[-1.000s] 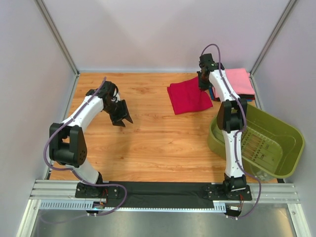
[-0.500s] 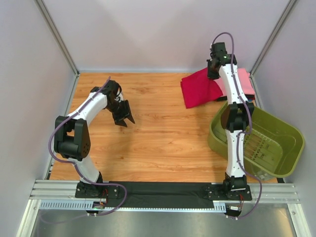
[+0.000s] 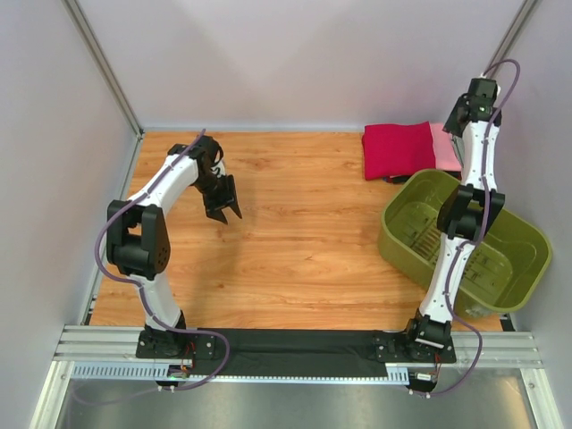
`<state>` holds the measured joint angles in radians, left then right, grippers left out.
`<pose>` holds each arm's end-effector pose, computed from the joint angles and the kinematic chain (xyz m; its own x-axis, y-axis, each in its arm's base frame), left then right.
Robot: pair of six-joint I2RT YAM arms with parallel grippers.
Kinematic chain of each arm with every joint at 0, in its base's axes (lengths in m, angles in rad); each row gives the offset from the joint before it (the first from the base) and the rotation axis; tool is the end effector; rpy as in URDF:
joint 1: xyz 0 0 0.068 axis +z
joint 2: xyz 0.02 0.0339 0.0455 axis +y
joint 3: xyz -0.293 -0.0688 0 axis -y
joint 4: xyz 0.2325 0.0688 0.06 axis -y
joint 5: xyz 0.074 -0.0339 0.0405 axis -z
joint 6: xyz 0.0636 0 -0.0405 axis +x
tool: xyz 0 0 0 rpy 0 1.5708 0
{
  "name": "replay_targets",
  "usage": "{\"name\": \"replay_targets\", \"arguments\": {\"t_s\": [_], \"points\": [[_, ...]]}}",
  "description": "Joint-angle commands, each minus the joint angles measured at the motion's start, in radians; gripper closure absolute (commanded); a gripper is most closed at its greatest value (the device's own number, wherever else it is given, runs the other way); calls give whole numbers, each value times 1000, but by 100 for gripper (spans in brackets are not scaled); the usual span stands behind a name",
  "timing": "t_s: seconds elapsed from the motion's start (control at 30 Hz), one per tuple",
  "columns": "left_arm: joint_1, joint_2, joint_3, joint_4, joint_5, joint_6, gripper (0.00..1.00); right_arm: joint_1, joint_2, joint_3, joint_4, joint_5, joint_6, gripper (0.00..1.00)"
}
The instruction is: Fold and stack the t-shirts
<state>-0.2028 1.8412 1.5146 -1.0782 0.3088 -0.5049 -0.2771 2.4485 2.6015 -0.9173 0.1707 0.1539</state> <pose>0.3487 -0.0914 0.2453 -0.9621 -0.2726 0.0004 -0.2563 0.9040 -0.3423 0.5402 -0.1649 0.3009 -0.5984 0.3272 -0.7314 0.4850 0.8745 -0.0055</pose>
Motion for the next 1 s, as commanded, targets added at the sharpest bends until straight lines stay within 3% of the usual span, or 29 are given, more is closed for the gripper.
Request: {"name": "replay_targets", "arguments": {"t_s": [0.0, 0.23, 0.5, 0.63, 0.87, 0.97], "points": [[-4, 16, 38, -32, -22, 28, 44, 23, 20, -9, 84, 15, 24, 47], [-4, -35, -27, 86, 64, 5, 44, 30, -71, -75, 45, -88, 70, 44], [-23, -134, -74, 153, 58, 29, 44, 102, -388, -440, -57, -51, 216, 46], [-41, -175, -102, 169, 98, 48, 44, 119, -511, -586, -54, -108, 242, 46], [-87, -286, -182, 196, 119, 9, 44, 200, -611, -578, -133, -137, 219, 44], [-90, -319, -182, 181, 107, 16, 44, 254, -603, -566, -282, -90, 294, 45]]}}
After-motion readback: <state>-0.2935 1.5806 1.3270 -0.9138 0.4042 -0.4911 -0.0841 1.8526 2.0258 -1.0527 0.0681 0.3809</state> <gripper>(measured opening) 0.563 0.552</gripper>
